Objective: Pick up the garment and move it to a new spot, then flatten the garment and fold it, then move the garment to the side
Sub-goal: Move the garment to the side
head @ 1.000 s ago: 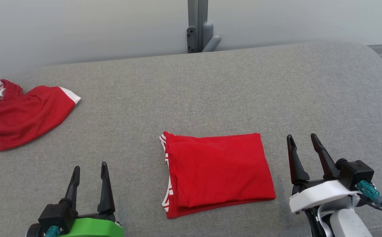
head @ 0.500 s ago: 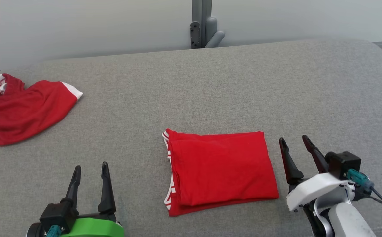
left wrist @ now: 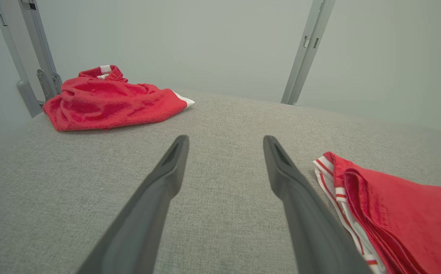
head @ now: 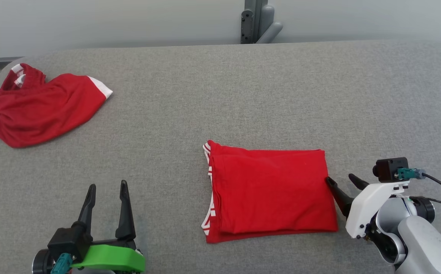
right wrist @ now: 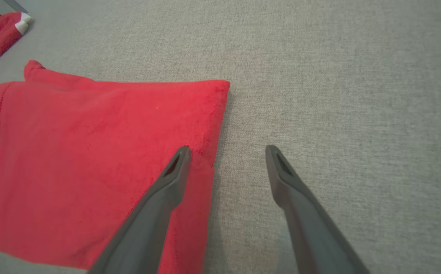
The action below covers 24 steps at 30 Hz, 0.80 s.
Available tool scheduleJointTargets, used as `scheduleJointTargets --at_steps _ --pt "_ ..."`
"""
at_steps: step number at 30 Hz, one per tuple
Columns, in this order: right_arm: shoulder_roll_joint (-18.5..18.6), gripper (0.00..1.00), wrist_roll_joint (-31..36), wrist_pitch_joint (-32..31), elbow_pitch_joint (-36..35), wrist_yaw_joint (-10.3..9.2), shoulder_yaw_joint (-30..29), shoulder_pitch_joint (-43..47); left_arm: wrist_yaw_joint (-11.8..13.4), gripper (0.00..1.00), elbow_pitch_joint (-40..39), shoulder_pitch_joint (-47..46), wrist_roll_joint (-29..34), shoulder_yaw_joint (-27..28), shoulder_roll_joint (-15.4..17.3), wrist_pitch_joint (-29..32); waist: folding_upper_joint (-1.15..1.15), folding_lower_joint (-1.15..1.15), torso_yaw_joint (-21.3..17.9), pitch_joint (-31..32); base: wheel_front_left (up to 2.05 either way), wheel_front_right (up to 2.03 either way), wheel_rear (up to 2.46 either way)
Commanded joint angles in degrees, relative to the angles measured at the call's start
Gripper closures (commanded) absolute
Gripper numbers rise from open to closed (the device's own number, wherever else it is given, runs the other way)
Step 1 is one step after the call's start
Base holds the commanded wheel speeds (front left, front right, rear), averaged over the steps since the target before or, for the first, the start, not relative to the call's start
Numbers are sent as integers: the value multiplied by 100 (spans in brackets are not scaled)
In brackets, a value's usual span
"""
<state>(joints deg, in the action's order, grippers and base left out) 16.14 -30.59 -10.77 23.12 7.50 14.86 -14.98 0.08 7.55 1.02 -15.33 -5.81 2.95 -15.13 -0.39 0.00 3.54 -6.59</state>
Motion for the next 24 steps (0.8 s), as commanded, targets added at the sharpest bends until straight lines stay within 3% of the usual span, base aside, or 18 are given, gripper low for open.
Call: scheduleJointTargets --at_steps 1,14,16,18,19,24 --pt "83 0 -198 -78 59 -3 92 -93 16 0 -4 -86 -6 0 -4 2 39 0 102 -85 0 0 0" --pt "384 3 -1430 -524 423 -2 823 -448 16 0 34 -162 -56 -44 -5 2 39 0 286 -169 0 0 0" --pt "398 64 -1527 -472 508 -2 895 -540 9 0 42 -177 -61 -40 -6 2 39 0 297 -174 0 0 0" --pt "408 95 -1599 -417 588 -2 977 -627 12 0 48 -181 -54 -34 -6 2 39 0 299 -176 0 0 0" --pt "412 100 -1637 -386 621 -2 1017 -672 11 0 49 -179 -47 -31 -6 2 39 0 298 -177 0 0 0" --pt "500 100 -1756 -243 715 -2 1223 -879 3 0 13 -149 6 -40 -6 2 39 0 240 -180 0 0 0"
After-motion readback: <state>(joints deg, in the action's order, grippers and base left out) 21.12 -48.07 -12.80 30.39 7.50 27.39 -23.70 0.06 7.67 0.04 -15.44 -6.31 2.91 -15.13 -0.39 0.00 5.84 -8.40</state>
